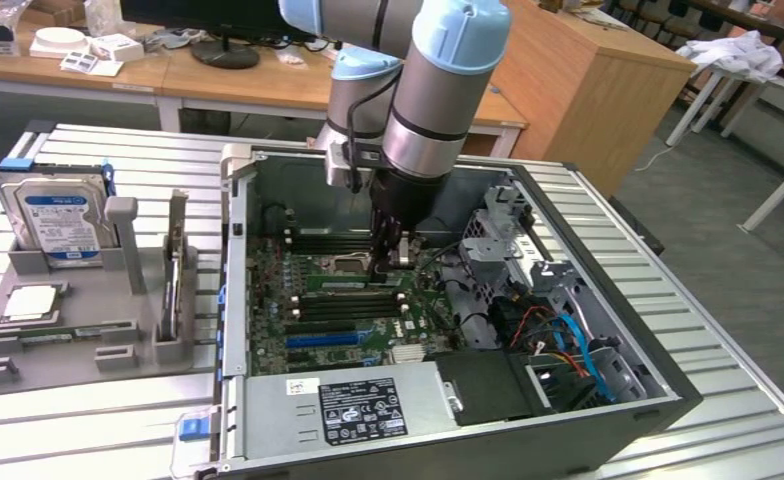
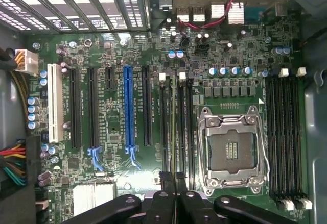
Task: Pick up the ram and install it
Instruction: 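Insert the ram into the slot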
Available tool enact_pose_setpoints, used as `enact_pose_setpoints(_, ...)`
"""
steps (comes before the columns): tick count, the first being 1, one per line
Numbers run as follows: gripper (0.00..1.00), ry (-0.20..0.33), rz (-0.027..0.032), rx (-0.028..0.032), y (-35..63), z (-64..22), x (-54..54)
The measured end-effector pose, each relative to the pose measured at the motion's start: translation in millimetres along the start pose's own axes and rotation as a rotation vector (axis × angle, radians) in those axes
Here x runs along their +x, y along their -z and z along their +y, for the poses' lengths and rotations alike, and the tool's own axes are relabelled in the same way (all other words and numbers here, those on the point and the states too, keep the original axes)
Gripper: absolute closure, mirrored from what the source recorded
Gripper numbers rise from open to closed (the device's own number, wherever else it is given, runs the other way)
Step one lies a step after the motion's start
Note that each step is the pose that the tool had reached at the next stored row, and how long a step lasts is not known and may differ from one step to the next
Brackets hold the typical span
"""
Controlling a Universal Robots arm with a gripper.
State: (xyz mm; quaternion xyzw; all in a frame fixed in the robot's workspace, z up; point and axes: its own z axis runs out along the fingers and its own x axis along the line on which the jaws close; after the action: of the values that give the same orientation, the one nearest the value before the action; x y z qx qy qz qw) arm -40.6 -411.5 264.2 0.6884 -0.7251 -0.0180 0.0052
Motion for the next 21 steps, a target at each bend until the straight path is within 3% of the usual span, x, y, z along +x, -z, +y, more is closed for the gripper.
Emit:
enact_pose_setpoints(12, 0.88, 0.037, 0.0013, -0.0011, -2.5, -0.2, 0.1)
enact_pose_setpoints(21, 0.88, 0.037, 0.0013, -0.0012, -12.2, -0.5, 0.2)
